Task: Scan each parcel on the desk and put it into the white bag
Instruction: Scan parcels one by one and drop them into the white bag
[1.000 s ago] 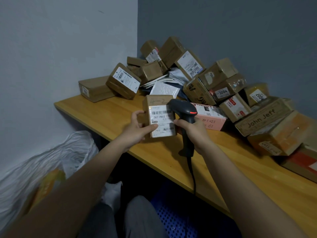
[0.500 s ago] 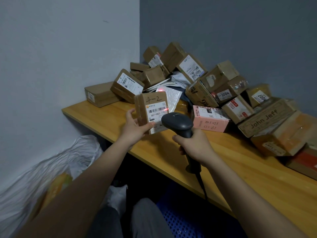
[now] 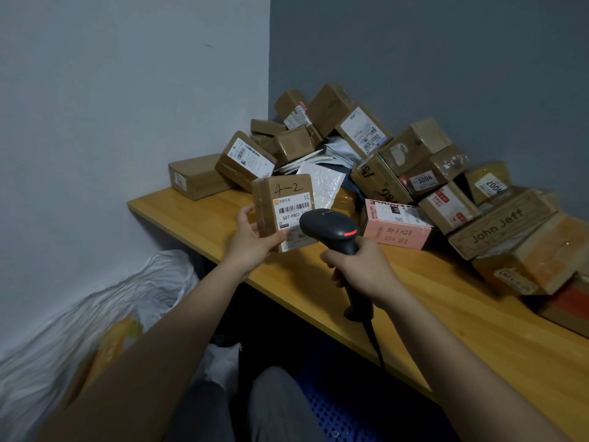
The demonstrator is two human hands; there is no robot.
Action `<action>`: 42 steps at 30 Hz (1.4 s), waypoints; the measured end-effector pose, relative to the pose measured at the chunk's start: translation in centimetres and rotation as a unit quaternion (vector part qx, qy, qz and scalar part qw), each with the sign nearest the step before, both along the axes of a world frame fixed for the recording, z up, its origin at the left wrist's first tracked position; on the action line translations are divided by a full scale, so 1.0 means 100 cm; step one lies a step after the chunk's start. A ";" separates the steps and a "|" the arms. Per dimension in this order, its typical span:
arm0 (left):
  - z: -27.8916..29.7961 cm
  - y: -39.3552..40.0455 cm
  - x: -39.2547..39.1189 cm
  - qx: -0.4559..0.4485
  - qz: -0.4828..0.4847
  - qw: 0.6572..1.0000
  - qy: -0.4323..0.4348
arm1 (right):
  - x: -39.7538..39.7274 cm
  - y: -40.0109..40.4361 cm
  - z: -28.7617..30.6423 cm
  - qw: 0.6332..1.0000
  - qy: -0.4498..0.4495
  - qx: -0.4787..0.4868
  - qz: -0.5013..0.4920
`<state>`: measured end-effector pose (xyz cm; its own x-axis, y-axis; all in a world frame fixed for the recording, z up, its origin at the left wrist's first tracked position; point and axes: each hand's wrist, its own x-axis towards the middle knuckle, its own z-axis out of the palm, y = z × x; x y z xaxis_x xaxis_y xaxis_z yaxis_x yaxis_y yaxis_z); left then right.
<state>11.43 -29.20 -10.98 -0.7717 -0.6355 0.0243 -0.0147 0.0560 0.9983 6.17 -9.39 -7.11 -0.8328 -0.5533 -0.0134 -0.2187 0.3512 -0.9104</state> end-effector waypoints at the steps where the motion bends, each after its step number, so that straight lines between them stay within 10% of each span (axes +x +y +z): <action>1: -0.001 -0.002 0.004 0.000 0.005 1.000 0.003 | 0.002 -0.002 0.002 1.000 -0.006 0.001 0.009; 15: -0.037 -0.111 0.143 0.035 0.245 0.965 0.091 | 0.062 -0.139 -0.007 0.988 0.070 0.051 0.127; 35: -0.246 -0.227 0.280 0.133 0.341 0.871 -0.328 | 0.084 -0.286 -0.156 0.932 0.093 0.250 0.244; 42: -0.239 -0.246 0.248 0.017 0.220 0.927 -0.305 | 0.076 -0.300 -0.167 0.936 0.079 0.236 0.247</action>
